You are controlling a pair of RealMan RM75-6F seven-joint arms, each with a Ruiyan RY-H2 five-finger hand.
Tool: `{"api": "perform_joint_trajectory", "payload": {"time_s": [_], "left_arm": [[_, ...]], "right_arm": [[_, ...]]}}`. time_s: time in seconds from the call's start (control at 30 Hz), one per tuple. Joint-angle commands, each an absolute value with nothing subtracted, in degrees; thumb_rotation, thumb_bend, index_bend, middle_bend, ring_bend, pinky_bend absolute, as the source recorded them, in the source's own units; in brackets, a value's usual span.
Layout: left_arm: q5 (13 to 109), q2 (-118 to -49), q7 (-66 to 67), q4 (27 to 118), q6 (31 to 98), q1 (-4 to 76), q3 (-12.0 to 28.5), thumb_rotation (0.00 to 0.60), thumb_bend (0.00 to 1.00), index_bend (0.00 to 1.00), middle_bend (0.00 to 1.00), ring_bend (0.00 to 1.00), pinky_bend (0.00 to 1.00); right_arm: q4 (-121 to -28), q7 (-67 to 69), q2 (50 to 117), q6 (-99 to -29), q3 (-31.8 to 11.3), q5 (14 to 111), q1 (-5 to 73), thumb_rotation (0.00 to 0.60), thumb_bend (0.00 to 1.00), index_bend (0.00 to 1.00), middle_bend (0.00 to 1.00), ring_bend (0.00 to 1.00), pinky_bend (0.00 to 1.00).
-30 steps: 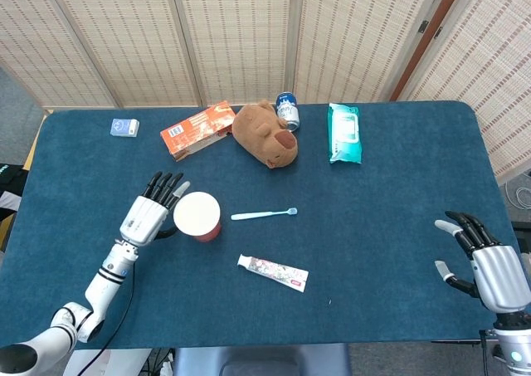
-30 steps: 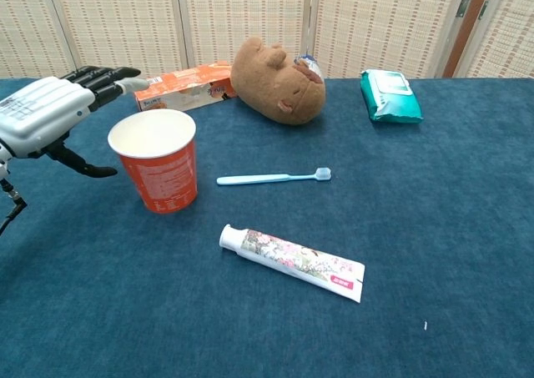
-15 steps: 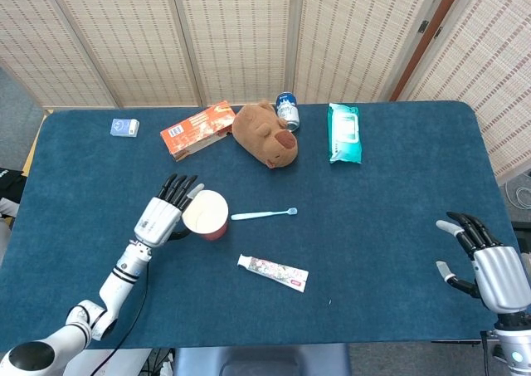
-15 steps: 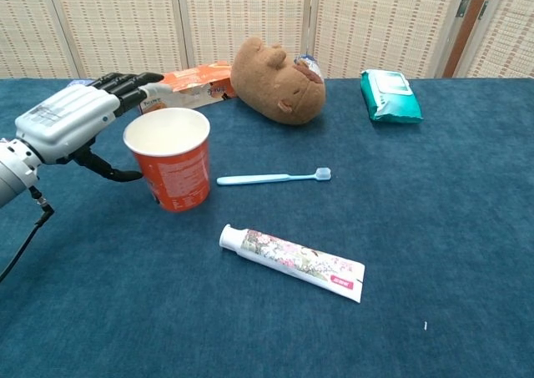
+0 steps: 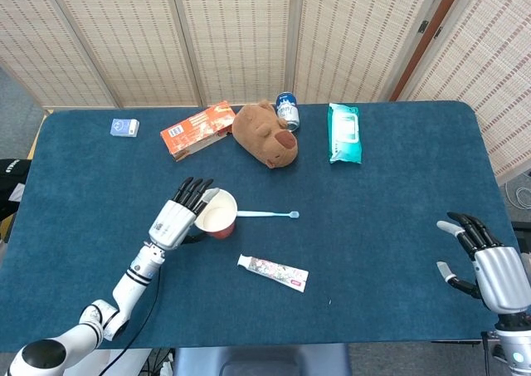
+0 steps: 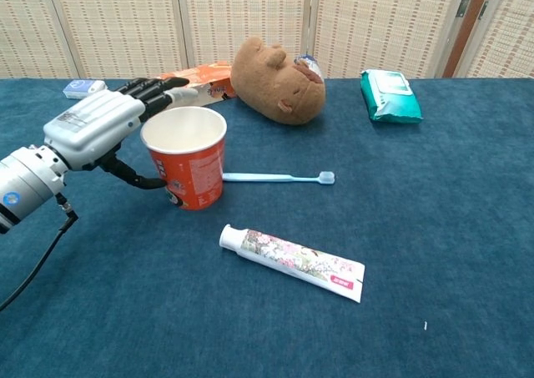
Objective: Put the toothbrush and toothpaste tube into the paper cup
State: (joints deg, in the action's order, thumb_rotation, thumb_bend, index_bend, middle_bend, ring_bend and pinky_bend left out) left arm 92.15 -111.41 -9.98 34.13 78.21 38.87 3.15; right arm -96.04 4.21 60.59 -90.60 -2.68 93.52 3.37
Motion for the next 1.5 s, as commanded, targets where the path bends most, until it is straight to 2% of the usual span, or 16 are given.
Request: {"api": "perform_joint_trajectory", "payload": {"time_s": [0.03,0.33,0.57,0.73,0.97,1.17,1.33,1.5], "left_arm": [[92.07,-111.73,-9.87,34.33,77.95,39.15,3.24,0.600,0.00,0.00,0.00,0.00,0.00],[91.79,-110.49,-8.67,35.25,78.93,38.07,3.01,0.600,0.00,0.00,0.00,0.00,0.00],[90.63,-105.07,-6.40,42.41,80.54,35.12,3.08,0.600,0.00,0.00,0.00,0.00,0.00],[88.66,-97.43,-1.06,56.11,79.42,32.73,3.14,0.600,0.00,0.00,0.00,0.00,0.00],[81.70,-84.37,4.27,79.47,73.24,29.53,3.10,0.600,0.00,0.00,0.00,0.00,0.00],[75.24,-75.81,-5.78,92.97,66.11,28.58,4.41,0.600,0.00,0.00,0.00,0.00,0.00],[74.44,-73.53,-17.29,96.12,62.87,28.15,5.50,0.600,0.00,0.00,0.00,0.00,0.00],[70.17,-74.28,-26.85,97.13,59.28,27.90,7.75,0.600,0.00,0.00,0.00,0.00,0.00]], "right_arm": [[-95.99,4.32,60.59,-90.67,-2.68,93.52,3.34,0.600,0.23,0.27,0.19,0.16,0.47],[-95.74,4.96,60.50,-90.87,-2.68,93.61,3.26,0.600,0.23,0.27,0.19,0.16,0.47],[-95.50,5.40,60.58,-91.16,-2.63,93.78,3.14,0.600,0.23,0.27,0.19,0.16,0.47],[-95.47,5.17,60.85,-90.84,-2.47,94.02,3.29,0.600,0.23,0.27,0.19,0.16,0.47],[-95.48,4.68,61.23,-90.48,-2.42,93.94,3.44,0.600,0.23,0.27,0.19,0.16,0.47],[-95.65,4.12,61.50,-90.15,-2.39,94.00,3.63,0.600,0.23,0.27,0.19,0.16,0.47],[-95.86,3.81,61.58,-90.12,-2.43,94.04,3.71,0.600,0.23,0.27,0.19,0.16,0.47],[-95.86,3.72,61.56,-89.99,-2.38,93.93,3.72,0.600,0.23,0.27,0.19,0.16,0.47]]}}
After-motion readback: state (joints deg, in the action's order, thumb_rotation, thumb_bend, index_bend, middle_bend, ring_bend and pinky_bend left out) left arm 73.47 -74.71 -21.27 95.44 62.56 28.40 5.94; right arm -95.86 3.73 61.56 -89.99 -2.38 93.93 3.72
